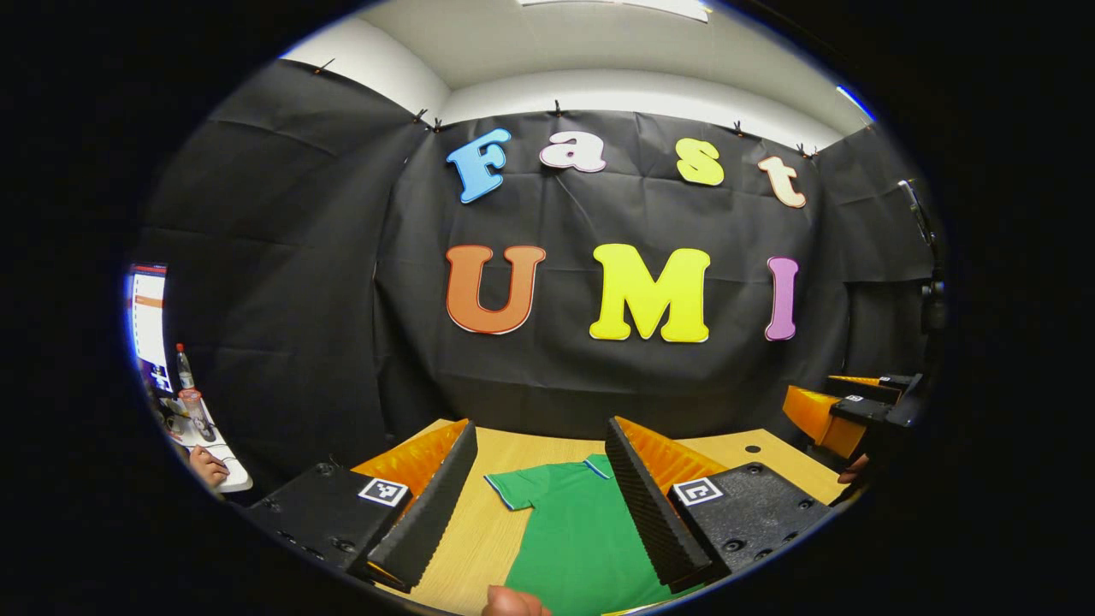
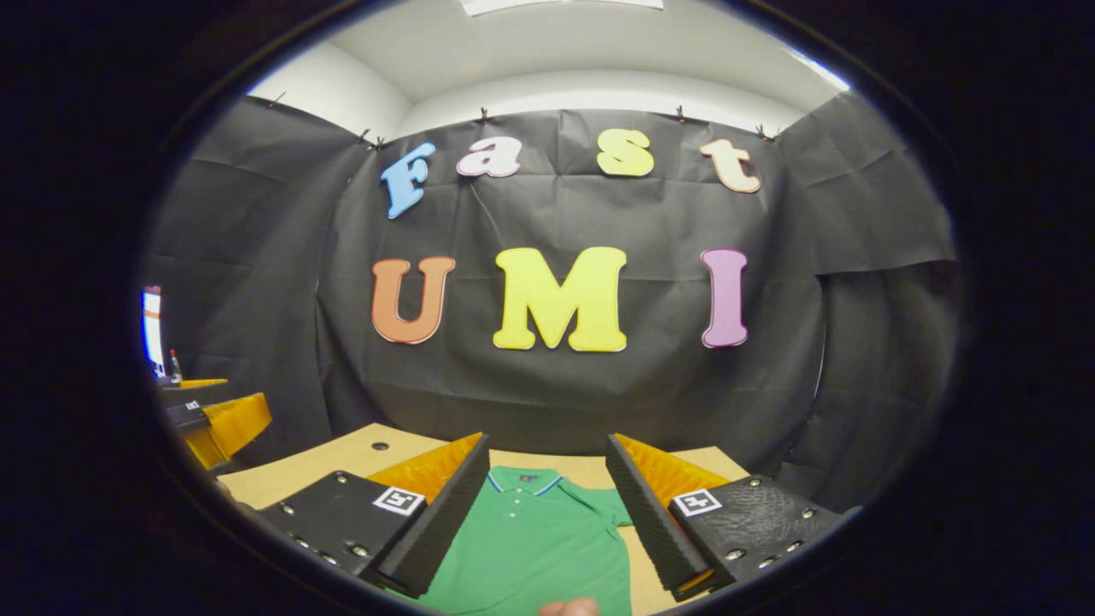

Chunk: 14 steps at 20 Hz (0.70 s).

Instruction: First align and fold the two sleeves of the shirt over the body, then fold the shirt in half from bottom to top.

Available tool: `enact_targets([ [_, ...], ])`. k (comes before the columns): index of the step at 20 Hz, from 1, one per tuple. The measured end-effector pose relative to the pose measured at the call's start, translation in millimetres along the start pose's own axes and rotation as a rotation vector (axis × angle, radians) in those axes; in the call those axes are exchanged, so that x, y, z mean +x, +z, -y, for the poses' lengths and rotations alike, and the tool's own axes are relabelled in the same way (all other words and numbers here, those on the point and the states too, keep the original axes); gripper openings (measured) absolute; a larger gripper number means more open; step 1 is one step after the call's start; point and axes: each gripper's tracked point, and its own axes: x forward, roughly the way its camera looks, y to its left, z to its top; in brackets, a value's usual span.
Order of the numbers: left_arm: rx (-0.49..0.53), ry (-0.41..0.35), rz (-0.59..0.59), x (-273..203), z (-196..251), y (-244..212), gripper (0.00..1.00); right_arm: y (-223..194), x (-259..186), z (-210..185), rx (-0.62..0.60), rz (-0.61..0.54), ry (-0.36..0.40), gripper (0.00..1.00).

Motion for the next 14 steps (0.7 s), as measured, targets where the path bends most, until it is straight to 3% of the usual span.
enact_targets([
  [7, -0.003, 0.003, 0.008, 5, 1, 2, 0.96, 2, 15, 6, -0.022, -0.004, -0.011, 0.90],
  [13, -0.018, -0.035, -0.015, 12, 11, -4, 0.96, -4, 30, 37, -0.045, -0.028, -0.058, 0.90],
  [14, -0.015, -0.039, -0.020, 13, 12, -5, 1.00, -5, 35, 41, -0.051, -0.033, -0.065, 0.90],
])
